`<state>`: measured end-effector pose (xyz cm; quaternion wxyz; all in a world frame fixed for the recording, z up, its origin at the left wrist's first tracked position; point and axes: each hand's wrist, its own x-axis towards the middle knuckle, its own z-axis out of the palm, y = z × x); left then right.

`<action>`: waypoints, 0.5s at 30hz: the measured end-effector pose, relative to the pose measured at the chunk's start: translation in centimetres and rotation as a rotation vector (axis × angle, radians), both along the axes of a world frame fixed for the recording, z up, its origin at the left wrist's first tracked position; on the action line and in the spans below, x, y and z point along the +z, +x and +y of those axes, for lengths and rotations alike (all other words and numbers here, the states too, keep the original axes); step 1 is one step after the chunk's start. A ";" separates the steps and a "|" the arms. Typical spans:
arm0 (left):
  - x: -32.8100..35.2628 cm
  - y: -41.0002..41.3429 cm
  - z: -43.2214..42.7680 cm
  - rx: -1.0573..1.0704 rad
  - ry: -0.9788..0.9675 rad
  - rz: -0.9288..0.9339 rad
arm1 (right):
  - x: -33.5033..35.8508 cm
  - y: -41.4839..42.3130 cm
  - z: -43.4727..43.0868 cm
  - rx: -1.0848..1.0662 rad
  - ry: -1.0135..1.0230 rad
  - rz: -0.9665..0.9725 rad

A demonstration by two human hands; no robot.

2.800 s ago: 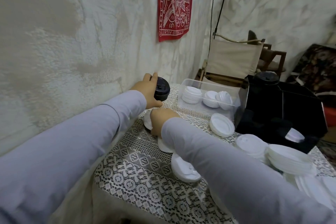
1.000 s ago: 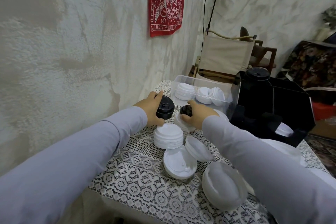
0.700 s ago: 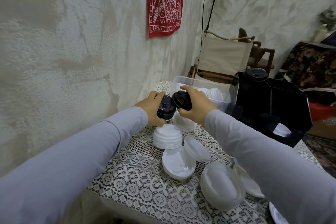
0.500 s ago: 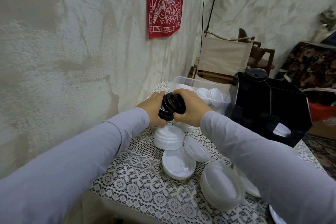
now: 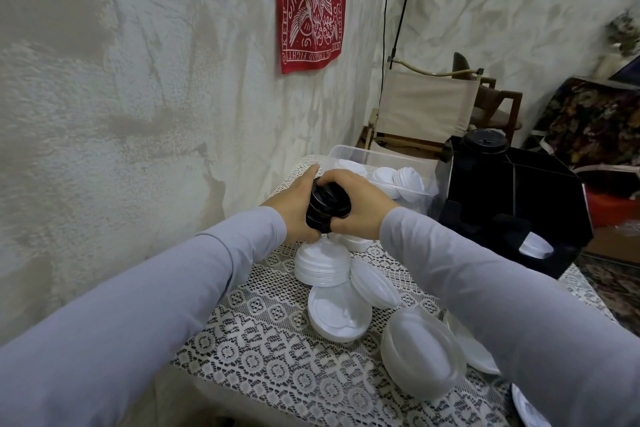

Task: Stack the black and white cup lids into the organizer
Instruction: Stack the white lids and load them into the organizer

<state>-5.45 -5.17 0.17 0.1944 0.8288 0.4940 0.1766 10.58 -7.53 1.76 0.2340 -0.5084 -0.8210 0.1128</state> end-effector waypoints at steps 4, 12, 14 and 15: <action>0.5 0.1 -0.6 -0.043 0.019 -0.051 | 0.1 0.2 0.2 0.010 -0.028 -0.022; 0.2 0.2 -0.2 -0.070 0.027 -0.100 | 0.9 0.4 -0.4 0.060 -0.055 -0.116; -0.1 0.2 0.1 -0.054 0.014 -0.083 | 0.8 0.4 -0.3 0.078 -0.049 -0.141; -0.1 0.2 0.3 -0.046 0.006 -0.081 | 0.7 0.4 -0.2 0.085 -0.043 -0.147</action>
